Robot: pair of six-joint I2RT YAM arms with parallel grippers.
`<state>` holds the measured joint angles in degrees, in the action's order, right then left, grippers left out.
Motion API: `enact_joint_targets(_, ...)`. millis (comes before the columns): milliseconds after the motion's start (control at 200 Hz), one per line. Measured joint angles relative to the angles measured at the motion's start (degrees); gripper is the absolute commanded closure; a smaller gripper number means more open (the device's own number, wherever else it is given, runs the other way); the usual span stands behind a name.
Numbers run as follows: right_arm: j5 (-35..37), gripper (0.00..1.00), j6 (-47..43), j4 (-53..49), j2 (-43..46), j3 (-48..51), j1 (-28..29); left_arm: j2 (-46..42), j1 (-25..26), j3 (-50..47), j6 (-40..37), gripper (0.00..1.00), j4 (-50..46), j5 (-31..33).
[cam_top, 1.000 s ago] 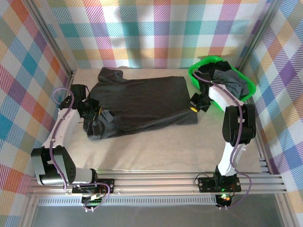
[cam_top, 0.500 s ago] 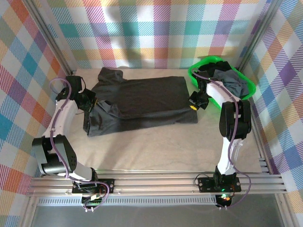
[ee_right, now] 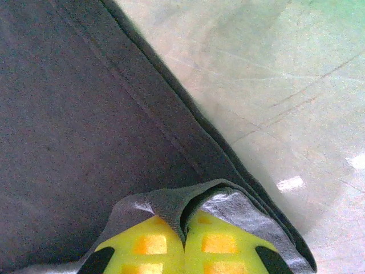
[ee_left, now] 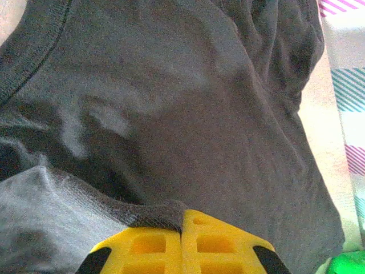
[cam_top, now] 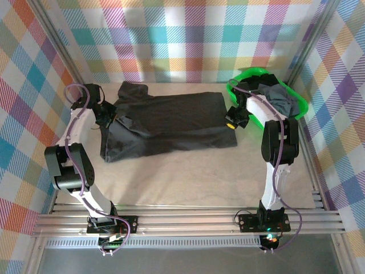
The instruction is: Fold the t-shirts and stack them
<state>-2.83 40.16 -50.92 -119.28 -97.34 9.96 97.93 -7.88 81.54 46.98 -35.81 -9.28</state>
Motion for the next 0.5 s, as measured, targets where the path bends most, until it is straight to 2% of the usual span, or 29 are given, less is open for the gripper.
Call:
enact_joint_targets(155, 0.02, 1.0, 0.0, -0.59, -2.23, -1.7, 0.22, 2.95, -0.52, 1.68, -1.27, 1.0, -0.02, 0.0)
enact_joint_targets(175, 0.02, 0.95, -0.04, -0.63, -2.6, -1.97, 0.22, 3.5, -0.59, 1.97, -1.6, 1.0, 0.0, 0.0)
enact_joint_targets(205, -0.02, 0.85, -0.11, -0.7, -3.04, -2.38, 0.22, 4.37, -0.61, 2.56, -1.92, 0.91, -0.02, 0.04)
enact_joint_targets(270, -0.2, 0.66, -0.28, -0.63, -3.85, -3.19, 0.26, 6.56, -0.63, 4.39, -3.32, 0.53, -0.46, 0.31)
enact_joint_targets(295, -0.22, 0.61, -0.81, -0.57, -3.93, -3.26, 0.26, 7.34, -0.63, 5.09, -3.52, 0.44, -0.63, 0.46)
enact_joint_targets(355, -0.22, 0.55, -1.55, -0.63, -3.91, -3.26, 0.26, 8.44, -0.63, 6.36, -4.35, 0.38, -1.46, 1.46)
enact_joint_targets(500, -0.2, 0.5, -2.56, 0.33, -1.49, -1.05, 0.26, 6.23, -0.68, 6.38, -5.77, 0.37, -6.34, 5.64)
